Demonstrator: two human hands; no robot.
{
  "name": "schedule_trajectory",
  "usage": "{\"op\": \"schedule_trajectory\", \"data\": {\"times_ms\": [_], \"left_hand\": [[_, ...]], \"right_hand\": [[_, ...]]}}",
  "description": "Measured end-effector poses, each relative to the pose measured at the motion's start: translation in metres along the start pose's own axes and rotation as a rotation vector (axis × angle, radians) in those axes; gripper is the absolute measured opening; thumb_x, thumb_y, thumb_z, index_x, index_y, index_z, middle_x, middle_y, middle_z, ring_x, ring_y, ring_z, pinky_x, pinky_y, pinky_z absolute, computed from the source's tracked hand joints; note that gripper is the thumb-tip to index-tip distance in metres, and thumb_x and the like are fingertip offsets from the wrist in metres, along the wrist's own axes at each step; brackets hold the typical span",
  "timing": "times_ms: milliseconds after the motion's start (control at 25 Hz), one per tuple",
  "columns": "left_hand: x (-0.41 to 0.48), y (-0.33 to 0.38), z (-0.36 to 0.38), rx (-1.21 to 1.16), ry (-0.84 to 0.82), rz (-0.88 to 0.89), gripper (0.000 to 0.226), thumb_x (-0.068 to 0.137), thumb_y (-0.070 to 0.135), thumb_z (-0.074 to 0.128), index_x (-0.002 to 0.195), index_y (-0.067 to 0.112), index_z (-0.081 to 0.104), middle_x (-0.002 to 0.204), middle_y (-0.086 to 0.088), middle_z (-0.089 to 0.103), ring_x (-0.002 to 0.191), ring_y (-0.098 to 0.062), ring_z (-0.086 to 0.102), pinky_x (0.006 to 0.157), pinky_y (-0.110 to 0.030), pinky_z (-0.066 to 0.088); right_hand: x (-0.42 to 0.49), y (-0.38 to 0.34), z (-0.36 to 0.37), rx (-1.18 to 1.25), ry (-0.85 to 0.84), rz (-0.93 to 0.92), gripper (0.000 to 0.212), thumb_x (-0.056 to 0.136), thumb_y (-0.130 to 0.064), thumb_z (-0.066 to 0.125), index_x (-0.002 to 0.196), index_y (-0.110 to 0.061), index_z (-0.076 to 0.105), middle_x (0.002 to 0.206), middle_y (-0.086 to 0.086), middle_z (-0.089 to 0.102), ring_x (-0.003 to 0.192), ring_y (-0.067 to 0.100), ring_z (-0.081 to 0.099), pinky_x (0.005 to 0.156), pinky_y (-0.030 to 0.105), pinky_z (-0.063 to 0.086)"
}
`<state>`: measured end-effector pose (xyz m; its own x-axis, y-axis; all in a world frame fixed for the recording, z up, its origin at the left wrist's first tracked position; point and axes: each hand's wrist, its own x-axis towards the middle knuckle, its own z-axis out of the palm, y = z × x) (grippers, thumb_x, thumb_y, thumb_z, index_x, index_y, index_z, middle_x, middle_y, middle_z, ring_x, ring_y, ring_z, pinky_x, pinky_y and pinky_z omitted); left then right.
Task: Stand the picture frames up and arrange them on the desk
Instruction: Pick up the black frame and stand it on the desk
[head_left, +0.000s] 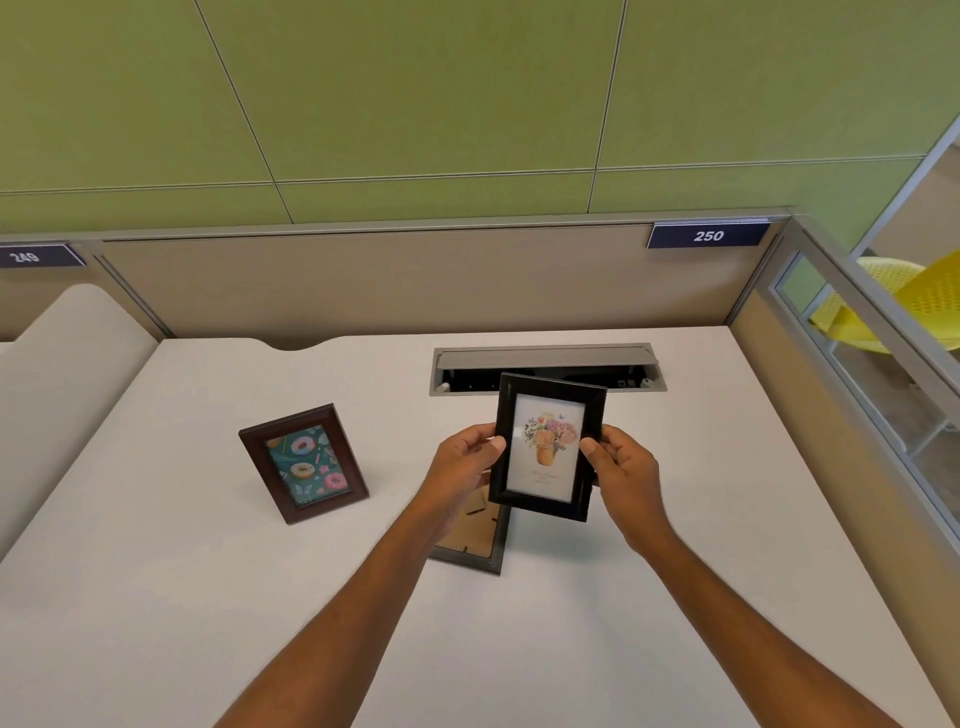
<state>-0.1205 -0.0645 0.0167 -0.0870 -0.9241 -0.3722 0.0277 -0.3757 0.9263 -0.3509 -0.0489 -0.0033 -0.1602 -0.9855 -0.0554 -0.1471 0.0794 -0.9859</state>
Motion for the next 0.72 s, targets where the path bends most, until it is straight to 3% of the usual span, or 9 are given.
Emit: {"op": "schedule_trajectory", "data": {"times_ms": [120,360,720], "left_hand": [[0.001,-0.007,0.002,0.023,0.018,0.001,0.025,0.111,0.019,0.06,0.133,0.019,0.071,0.125,-0.002,0.081,0.123,-0.024,0.074,0.102,-0.051,0.064],[0.004,-0.018,0.003,-0.009,0.07,-0.016,0.025,0.111,0.013,0.059,0.133,0.016,0.071,0.123,-0.005,0.082,0.121,-0.027,0.075,0.099,-0.056,0.064],[0.011,-0.022,0.009,-0.036,0.125,-0.034,0.028,0.11,0.013,0.06,0.136,0.016,0.069,0.125,-0.007,0.08,0.119,-0.027,0.076,0.099,-0.054,0.064]], "right_hand": [[0.001,-0.003,0.002,0.038,-0.004,0.052,0.019,0.109,-0.025,0.059,0.125,-0.029,0.068,0.121,-0.006,0.077,0.111,0.014,0.075,0.083,0.035,0.068],[0.007,-0.006,0.0,0.036,-0.05,0.091,0.018,0.108,-0.026,0.061,0.123,-0.033,0.07,0.113,-0.016,0.078,0.106,0.01,0.076,0.07,0.022,0.064],[0.02,-0.003,0.0,-0.124,-0.041,0.061,0.017,0.107,-0.038,0.061,0.118,-0.03,0.07,0.111,-0.017,0.077,0.105,0.011,0.075,0.08,0.025,0.064]]}}
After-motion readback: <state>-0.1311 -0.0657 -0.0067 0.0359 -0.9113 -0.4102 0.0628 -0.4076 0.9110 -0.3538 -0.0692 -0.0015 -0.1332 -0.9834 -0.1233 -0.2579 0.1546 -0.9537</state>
